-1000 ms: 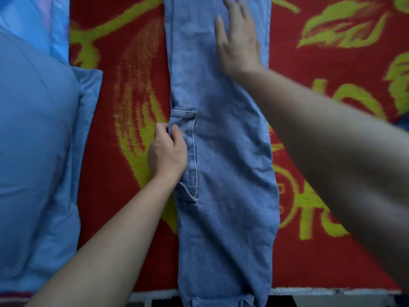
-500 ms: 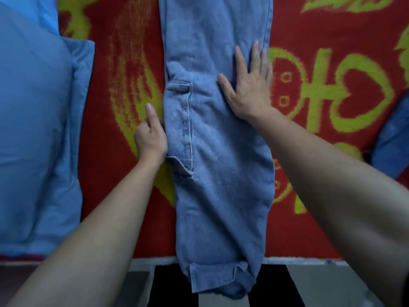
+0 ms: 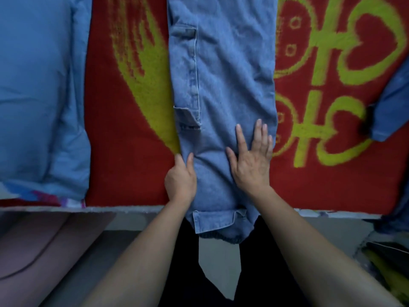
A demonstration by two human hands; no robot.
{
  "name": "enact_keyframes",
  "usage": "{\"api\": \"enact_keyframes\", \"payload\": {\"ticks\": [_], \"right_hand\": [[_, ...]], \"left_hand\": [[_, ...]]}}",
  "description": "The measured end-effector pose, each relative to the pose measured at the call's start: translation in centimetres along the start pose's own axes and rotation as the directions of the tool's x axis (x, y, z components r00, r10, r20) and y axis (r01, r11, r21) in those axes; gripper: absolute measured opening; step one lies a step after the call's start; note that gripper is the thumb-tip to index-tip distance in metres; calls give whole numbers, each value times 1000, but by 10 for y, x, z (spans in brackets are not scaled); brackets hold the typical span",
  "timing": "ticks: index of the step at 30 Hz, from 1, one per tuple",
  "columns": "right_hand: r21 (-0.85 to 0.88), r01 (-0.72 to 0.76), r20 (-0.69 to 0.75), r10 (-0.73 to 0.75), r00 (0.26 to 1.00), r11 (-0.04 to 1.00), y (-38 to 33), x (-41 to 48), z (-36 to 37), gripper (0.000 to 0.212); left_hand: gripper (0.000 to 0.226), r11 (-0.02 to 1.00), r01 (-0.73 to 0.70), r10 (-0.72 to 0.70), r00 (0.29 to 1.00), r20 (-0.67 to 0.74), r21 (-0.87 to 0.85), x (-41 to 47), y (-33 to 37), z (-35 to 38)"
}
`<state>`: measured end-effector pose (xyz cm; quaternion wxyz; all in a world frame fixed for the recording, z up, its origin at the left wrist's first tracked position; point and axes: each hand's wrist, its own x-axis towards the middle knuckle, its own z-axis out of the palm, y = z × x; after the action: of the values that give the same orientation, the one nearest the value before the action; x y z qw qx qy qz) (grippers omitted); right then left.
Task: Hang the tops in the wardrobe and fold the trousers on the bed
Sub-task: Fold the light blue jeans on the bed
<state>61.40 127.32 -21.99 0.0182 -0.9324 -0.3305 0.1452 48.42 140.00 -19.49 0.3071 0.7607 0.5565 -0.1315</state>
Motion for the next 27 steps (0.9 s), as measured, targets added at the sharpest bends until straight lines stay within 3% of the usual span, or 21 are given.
{"api": "enact_keyframes", "payload": {"ticks": [4,7,11,13,16,20,24,27], "right_hand": [[-111,15,28,-12,1000,994,9,5,9,61],[-110,-17,65,24,998,994,1,3,7,64],[100,-167,94,158,983,981,4,-21,-10,75],[303,-329,124,305,944,895,10,-45,-21,76],[350,-437,228,377,898,828,23,-83,-27,72],[455,-556,423,381,822,695,35,-114,-16,60],[470,-525,412,349,842,710,38,-134,-2,62],[531,-600,572,269,775,598,48,-163,6,65]], "left_hand": [[35,994,-105,105,993,-62,5,-8,-13,4],[38,995,-101,100,993,-59,-16,-14,-22,4],[46,995,-44,49,998,50,-88,-22,-36,-2],[48,993,15,0,991,136,-114,-31,-43,-3],[51,974,131,-78,960,270,-183,-49,-55,3],[63,882,314,-146,891,430,-351,-87,-72,20],[82,753,485,-308,857,413,-445,-122,-83,41],[92,600,568,-360,821,444,-564,-140,-77,47]]}}
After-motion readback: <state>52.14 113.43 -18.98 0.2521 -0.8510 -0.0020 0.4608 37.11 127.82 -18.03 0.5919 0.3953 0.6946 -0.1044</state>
